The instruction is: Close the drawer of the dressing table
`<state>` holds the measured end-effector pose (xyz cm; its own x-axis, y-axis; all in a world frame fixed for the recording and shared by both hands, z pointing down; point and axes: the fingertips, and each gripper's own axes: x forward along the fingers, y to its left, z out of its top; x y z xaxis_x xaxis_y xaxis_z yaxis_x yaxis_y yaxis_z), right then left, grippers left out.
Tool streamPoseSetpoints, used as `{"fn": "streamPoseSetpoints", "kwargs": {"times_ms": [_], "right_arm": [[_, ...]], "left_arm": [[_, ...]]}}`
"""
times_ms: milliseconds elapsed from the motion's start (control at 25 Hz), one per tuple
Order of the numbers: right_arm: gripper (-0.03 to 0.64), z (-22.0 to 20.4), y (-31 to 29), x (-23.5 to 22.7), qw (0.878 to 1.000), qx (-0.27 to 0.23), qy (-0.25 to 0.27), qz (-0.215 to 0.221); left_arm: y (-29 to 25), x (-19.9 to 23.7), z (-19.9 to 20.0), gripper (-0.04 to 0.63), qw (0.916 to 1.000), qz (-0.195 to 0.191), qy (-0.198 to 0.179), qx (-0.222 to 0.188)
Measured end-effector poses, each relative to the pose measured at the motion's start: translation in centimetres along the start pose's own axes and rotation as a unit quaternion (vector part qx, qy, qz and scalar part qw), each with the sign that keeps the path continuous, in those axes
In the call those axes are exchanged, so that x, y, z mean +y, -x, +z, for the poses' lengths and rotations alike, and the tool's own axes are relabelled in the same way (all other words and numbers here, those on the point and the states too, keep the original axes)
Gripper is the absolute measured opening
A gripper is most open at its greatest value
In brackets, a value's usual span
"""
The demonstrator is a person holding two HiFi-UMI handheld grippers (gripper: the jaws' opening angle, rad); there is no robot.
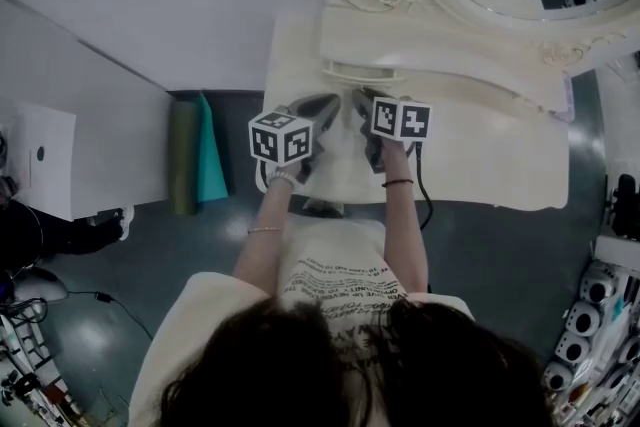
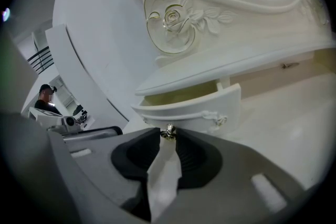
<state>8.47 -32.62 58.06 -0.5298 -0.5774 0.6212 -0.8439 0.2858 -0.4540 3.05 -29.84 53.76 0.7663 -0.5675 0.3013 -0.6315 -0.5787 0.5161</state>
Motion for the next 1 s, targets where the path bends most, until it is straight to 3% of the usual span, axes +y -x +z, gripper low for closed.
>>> {"fn": "streamPoseSetpoints", "kwargs": {"times_ms": [1000], "right_arm": [[0.101,1.8,-1.3,-0.9,1.000,-0.001,0.004,0.013]], "left_arm": [[-1.6,0.8,1.1,-0.009,0.9999,0.011,-0.003,-0.005]]}}
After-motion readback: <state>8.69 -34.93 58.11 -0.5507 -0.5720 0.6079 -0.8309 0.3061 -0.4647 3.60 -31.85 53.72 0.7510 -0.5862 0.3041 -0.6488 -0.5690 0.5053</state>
